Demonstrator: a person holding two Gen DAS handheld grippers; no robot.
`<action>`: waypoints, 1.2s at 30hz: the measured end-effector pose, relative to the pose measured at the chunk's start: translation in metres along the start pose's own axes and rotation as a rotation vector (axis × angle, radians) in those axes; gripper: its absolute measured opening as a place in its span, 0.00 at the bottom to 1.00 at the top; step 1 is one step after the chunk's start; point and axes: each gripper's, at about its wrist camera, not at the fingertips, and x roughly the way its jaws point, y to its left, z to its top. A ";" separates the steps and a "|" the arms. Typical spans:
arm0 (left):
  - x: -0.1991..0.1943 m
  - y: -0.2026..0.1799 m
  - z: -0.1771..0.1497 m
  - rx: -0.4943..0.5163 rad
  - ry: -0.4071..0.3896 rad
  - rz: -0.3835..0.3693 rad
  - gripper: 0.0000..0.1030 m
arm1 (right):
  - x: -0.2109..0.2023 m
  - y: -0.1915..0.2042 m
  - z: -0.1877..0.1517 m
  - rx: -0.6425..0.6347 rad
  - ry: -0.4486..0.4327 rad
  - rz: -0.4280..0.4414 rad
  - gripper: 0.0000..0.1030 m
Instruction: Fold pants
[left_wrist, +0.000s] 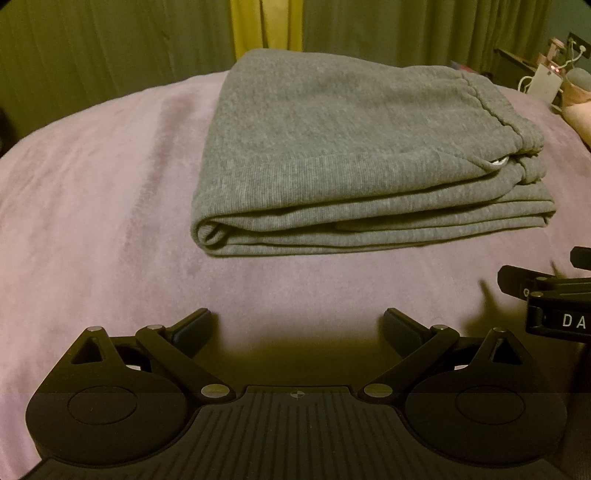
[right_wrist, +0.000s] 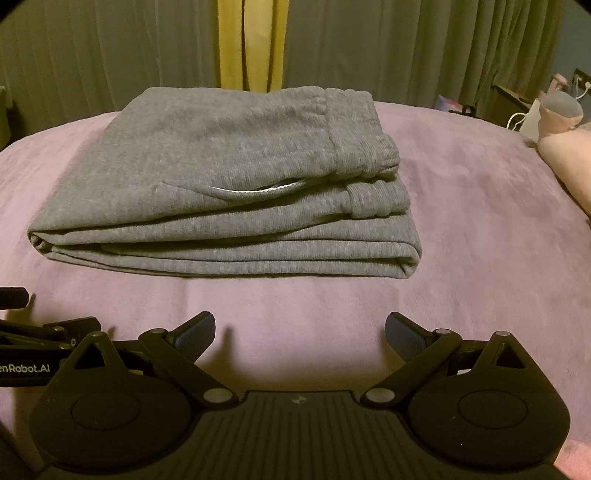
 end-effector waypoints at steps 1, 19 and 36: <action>0.000 0.000 0.000 0.000 0.000 -0.001 0.98 | 0.000 -0.001 0.001 0.001 0.001 0.000 0.96; 0.000 0.000 0.000 -0.003 -0.001 -0.001 0.98 | 0.002 -0.001 0.002 0.000 0.007 -0.003 0.96; 0.000 0.000 0.001 -0.003 0.000 0.000 0.98 | 0.003 0.000 0.000 0.001 0.009 -0.007 0.96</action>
